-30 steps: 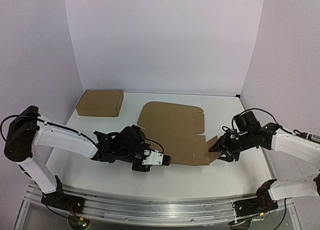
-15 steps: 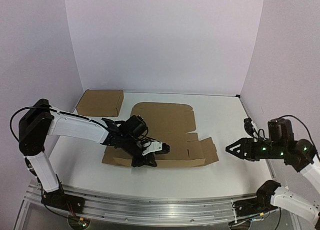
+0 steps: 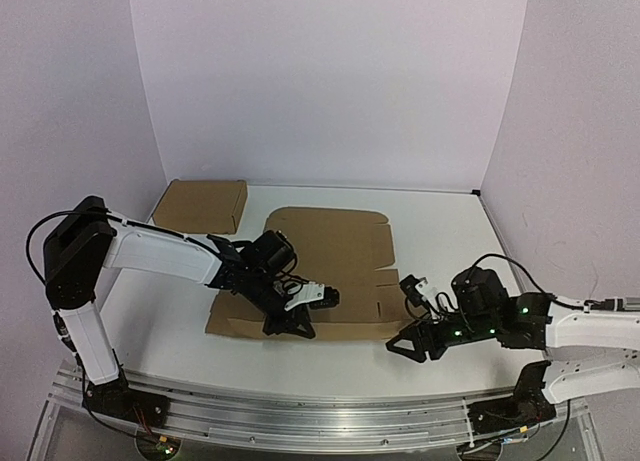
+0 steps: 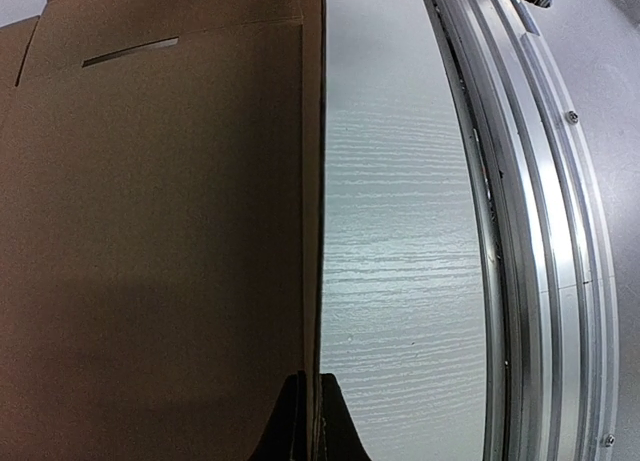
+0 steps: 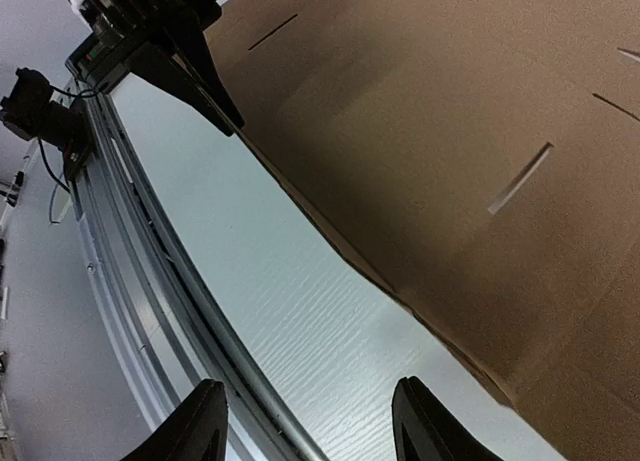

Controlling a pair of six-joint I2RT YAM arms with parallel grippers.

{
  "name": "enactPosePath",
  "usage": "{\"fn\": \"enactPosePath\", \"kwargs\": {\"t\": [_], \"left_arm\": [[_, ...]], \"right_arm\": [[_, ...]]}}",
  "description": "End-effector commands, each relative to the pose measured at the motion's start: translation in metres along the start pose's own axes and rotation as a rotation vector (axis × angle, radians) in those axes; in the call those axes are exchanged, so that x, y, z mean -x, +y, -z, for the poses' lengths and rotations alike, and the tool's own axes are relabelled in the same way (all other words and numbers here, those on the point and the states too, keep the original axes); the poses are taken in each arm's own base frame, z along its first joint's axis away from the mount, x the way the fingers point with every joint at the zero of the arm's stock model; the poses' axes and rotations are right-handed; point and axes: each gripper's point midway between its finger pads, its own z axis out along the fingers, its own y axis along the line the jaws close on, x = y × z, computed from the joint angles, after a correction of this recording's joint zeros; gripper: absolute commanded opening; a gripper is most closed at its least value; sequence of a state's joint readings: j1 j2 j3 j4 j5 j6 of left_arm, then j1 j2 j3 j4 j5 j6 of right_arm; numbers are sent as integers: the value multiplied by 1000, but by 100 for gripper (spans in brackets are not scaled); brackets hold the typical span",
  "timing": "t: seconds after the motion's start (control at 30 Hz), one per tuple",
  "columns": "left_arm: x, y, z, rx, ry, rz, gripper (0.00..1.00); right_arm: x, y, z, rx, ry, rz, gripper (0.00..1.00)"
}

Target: Fold the paper box

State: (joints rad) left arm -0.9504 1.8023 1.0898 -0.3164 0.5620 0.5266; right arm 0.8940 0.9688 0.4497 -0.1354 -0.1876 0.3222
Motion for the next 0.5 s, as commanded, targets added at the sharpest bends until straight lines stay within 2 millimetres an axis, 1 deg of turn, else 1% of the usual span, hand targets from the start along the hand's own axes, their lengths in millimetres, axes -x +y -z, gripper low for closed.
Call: {"fn": "enactPosePath", "kwargs": {"t": [0.0,0.13,0.27,0.37,0.4,0.47], "left_arm": [[20,-1,4,-38,-53,-39,0],[19,-11,7,-71,-75,-118,0],[19,-18,11,-80,-101,-230,0],[21,-19,12,-79,-111,-257,0],[22,-17,11,-75,-113,-254,0],[24,-14,10,-66,-116,-241,0]], "right_arm": [[40,-5,-12,-69,-172,90,57],[42,-21,-24,-147,-171,102,60],[41,-22,-34,-144,-156,128,62],[47,-18,-37,-131,-164,166,62],[49,-14,-38,-109,-166,177,60],[51,-5,-42,-62,-161,187,50]]}}
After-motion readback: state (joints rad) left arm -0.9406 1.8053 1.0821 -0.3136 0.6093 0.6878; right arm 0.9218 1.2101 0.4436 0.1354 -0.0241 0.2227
